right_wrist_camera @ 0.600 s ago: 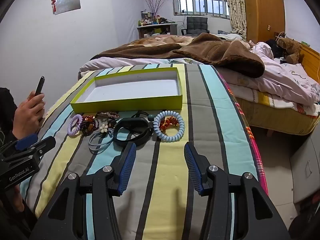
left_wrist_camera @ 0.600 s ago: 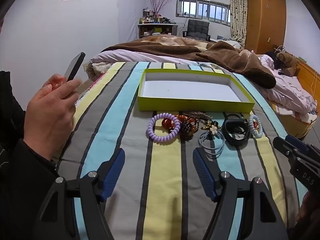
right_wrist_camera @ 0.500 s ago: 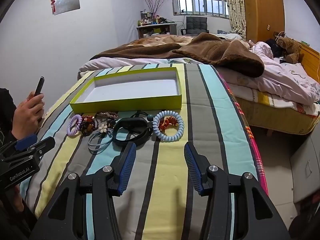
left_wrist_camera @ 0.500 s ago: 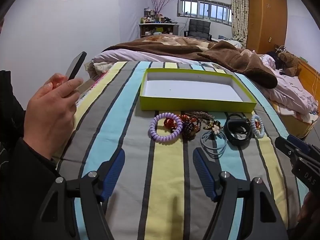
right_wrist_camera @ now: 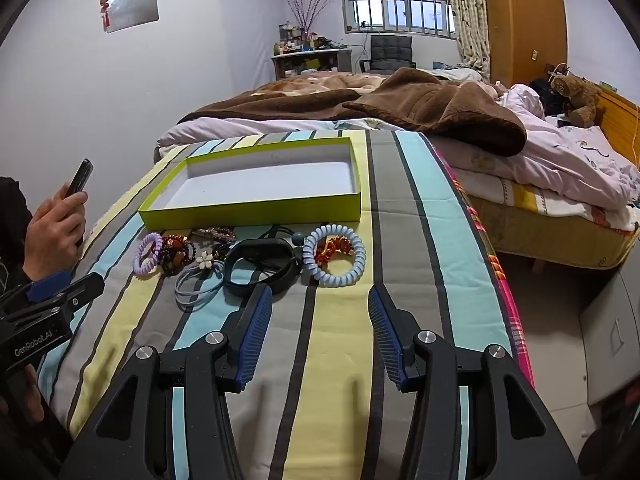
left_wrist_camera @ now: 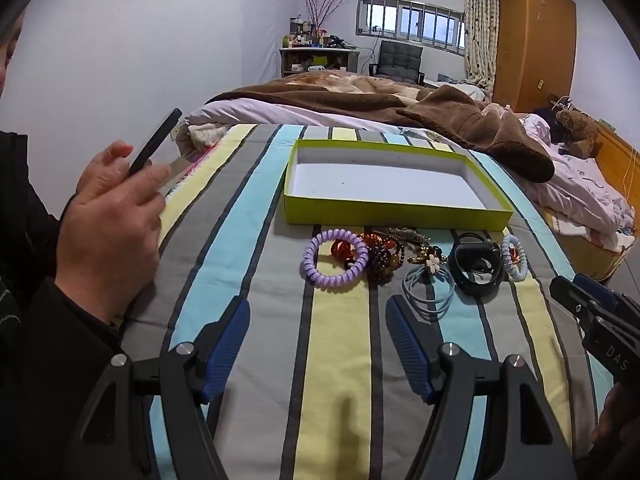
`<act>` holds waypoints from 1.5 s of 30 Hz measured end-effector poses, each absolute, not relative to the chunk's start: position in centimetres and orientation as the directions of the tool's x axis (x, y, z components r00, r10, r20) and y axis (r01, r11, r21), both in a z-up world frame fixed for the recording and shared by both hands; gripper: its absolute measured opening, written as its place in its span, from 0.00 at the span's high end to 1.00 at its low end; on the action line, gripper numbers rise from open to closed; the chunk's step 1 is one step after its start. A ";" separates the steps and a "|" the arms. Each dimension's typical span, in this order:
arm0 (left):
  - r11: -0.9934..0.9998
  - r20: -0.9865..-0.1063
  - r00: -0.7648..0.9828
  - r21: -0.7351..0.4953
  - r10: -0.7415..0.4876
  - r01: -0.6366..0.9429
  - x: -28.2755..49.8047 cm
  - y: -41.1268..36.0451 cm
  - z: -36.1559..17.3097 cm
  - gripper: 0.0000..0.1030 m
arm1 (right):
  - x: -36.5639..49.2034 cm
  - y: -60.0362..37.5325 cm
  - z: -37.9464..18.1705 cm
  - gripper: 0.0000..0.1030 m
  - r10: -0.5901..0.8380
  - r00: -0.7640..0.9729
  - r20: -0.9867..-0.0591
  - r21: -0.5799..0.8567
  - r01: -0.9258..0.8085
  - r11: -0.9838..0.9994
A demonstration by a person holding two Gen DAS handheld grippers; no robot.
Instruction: Organize jewelry
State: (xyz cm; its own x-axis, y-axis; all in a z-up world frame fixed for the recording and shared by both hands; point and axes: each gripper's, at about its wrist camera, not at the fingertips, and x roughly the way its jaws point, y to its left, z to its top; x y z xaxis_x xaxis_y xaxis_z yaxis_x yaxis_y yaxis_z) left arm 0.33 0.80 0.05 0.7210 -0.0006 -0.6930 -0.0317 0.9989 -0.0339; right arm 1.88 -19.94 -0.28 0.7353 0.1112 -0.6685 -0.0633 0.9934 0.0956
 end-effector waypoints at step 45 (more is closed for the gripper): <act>0.998 -0.698 0.714 -0.069 -0.047 -0.002 2.9 1.4 0.4 0.30 | 4.6 -21.0 -0.6 0.50 0.098 0.729 -0.678 0.095 -0.045 0.994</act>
